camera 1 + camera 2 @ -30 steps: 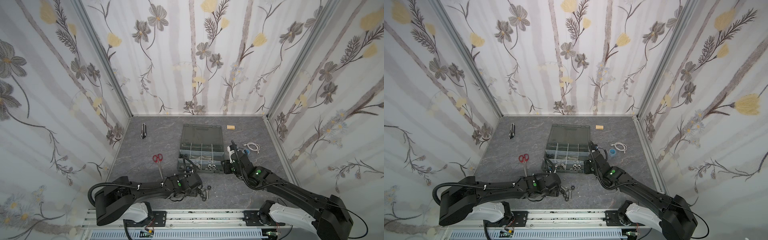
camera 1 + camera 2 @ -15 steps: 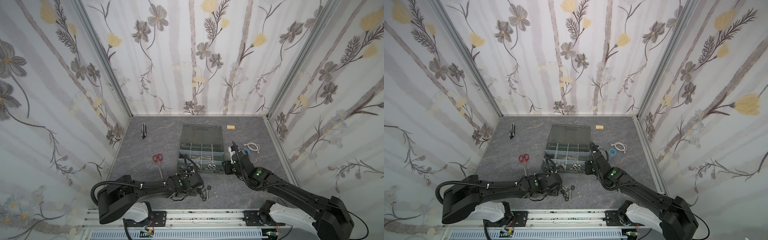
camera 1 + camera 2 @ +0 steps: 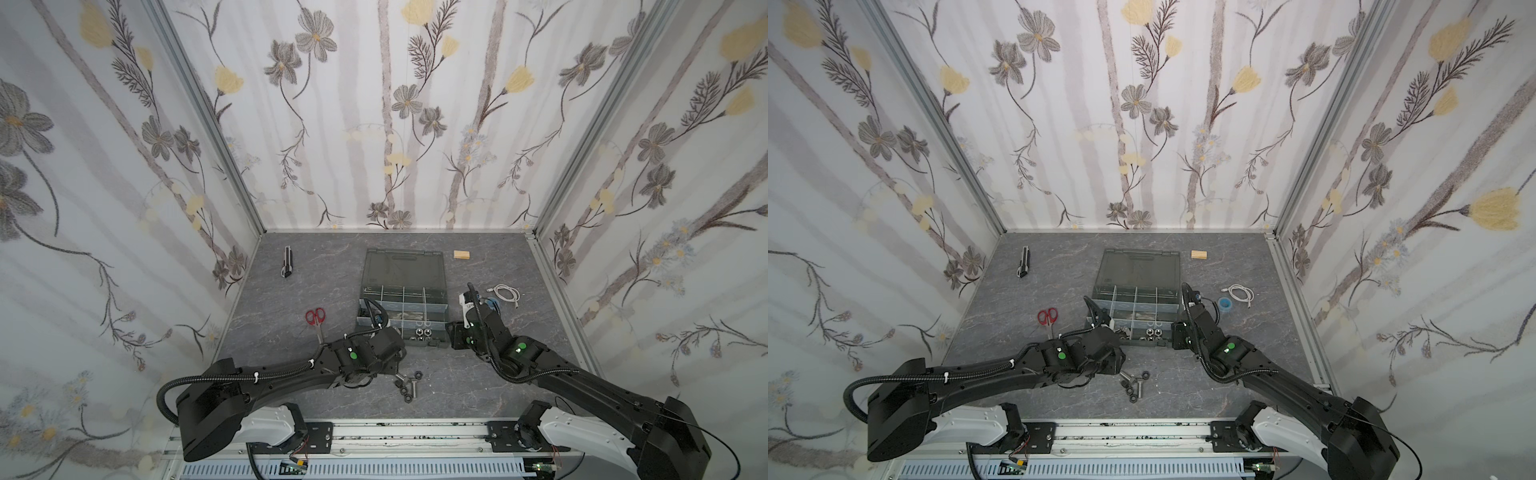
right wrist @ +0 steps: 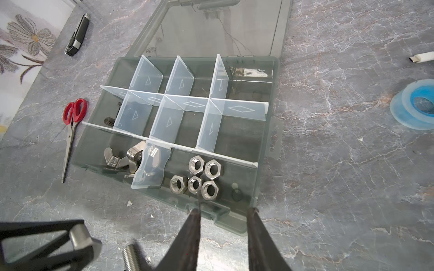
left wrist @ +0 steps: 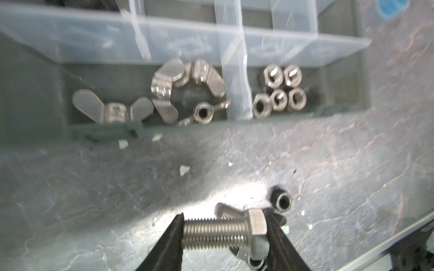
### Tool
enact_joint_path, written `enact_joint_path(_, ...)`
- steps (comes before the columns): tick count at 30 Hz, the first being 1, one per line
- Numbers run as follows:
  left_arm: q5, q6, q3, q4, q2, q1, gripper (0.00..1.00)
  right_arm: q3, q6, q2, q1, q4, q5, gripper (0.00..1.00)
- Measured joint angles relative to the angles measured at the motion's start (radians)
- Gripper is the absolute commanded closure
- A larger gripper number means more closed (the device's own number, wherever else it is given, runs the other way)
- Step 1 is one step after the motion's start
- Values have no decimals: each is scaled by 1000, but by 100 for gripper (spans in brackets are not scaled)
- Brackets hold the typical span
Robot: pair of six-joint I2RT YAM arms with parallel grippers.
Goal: Sort the screws and nuts into containers
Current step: 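Close the left gripper on the silver bolt and lift it, then carry the silver bolt into the black-bolt compartment, open left gripper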
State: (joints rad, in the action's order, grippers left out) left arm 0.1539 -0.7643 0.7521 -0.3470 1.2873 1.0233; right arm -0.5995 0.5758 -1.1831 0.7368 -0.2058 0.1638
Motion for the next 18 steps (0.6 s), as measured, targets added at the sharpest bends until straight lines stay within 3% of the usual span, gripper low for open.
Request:
enact_joint_path(8,30,170,218,7,175,-188,50,15,11,42,-2,-7,4,65)
enact_joint_path(18,21,285,372,16,377,-267,50,62,37,129,-3,-18,29,65)
